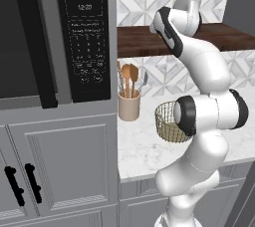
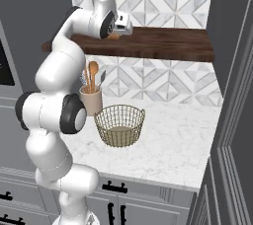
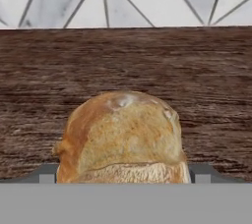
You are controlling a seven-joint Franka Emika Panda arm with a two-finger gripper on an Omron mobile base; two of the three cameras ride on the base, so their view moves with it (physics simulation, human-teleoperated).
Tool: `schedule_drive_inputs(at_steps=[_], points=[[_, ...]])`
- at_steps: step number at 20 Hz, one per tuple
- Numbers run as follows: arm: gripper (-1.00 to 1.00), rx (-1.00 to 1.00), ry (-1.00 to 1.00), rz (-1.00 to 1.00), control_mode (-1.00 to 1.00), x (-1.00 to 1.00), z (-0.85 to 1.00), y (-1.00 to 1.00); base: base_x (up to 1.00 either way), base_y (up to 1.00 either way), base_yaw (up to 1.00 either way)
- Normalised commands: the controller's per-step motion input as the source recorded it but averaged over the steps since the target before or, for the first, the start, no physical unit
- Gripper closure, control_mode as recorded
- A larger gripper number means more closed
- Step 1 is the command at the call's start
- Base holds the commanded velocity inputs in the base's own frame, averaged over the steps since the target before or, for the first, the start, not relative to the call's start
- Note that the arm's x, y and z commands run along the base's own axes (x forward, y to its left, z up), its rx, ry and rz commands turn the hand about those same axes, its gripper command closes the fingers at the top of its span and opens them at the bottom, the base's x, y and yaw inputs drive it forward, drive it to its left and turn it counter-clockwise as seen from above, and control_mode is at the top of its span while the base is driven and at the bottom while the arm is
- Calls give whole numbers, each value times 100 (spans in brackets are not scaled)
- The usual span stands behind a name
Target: Open the cabinet, pick up the bread from the cabinet and place it in the basket. Then move the basket to the dining counter.
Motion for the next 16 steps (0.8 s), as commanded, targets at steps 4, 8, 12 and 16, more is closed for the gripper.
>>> schedule_drive_inputs(at_steps=[4,8,12,16], points=[[100,0,0,0,-100,-4,0,-4,0,0,0],[100,0,0,0,-100,-52,4,-26,0,0,0],[100,1,-1,-1,-100,-84,24,-48,0,0,0],[100,0,-1,-1,-100,-94,35,-30,0,0,0]])
